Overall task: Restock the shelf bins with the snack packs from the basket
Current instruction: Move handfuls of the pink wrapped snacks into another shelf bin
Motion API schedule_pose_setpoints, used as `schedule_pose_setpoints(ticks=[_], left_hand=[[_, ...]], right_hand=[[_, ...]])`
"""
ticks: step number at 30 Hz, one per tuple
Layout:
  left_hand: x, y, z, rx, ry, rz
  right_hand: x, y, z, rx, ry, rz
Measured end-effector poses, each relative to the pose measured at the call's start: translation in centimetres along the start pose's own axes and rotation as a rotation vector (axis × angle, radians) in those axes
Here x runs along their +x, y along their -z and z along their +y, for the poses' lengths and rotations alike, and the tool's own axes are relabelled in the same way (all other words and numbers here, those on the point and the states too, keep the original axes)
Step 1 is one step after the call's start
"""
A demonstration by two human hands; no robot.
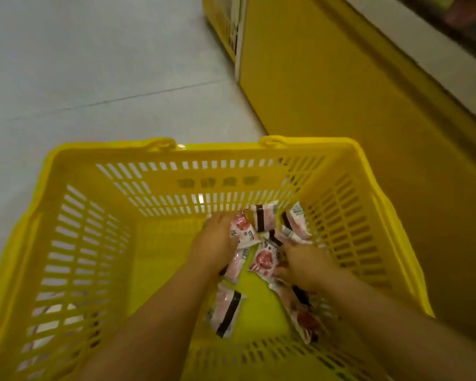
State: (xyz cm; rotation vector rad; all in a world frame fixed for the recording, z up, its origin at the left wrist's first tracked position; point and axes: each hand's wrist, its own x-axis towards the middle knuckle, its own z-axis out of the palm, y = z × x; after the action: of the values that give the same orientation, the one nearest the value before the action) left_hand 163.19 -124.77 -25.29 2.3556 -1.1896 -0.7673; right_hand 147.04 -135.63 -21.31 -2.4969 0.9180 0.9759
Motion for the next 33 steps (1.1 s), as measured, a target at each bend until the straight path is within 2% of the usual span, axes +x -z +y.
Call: schedule_pose_setpoints(ticks=[2, 6, 9, 13, 21, 23, 27, 31, 33], left_hand=[[0.9, -0.7, 0.2, 0.024, 0.062, 0.027], [1.7, -1.6, 0.8, 0.124, 0.202, 0.040], [1.7, -1.9, 1.1, 0.175, 0.209, 0.054], [1.4, -1.0, 1.1, -0.130, 0.229, 0.049], [0.3, 2.3, 0.2, -0.637, 0.233, -0.215], [0.3, 3.9, -0.3, -0.761, 0.246, -0.269], [0.4, 5.5, -1.2, -1.072, 0.317, -0.298], [0.6, 5.7, -1.2, -1.079, 0.332, -0.257], [0.5, 5.4, -1.1, -1.044, 0.358, -0.254]], right_hand=[[0.5, -0.2, 0.2, 0.037, -0.034, -0.051], [0.7, -0.7, 0.0, -0.047, -0.033, -0.135], [0.5, -0.9, 0.0, 0.028, -0.020, -0.128], [0.3, 0.1, -0.1, 0.292, 0.051, -0.036], [-0.6, 2.3, 0.7, 0.683, 0.026, 0.026], [-0.6, 2.9, 0.5, 0.916, 0.011, 0.024], [-0.5, 3.7, -0.2, 1.363, -0.021, -0.089], [-0.6, 4.6, -1.0, 1.705, -0.001, -0.183], [-0.8, 5.0, -1.4, 1.621, 0.055, -0.201]])
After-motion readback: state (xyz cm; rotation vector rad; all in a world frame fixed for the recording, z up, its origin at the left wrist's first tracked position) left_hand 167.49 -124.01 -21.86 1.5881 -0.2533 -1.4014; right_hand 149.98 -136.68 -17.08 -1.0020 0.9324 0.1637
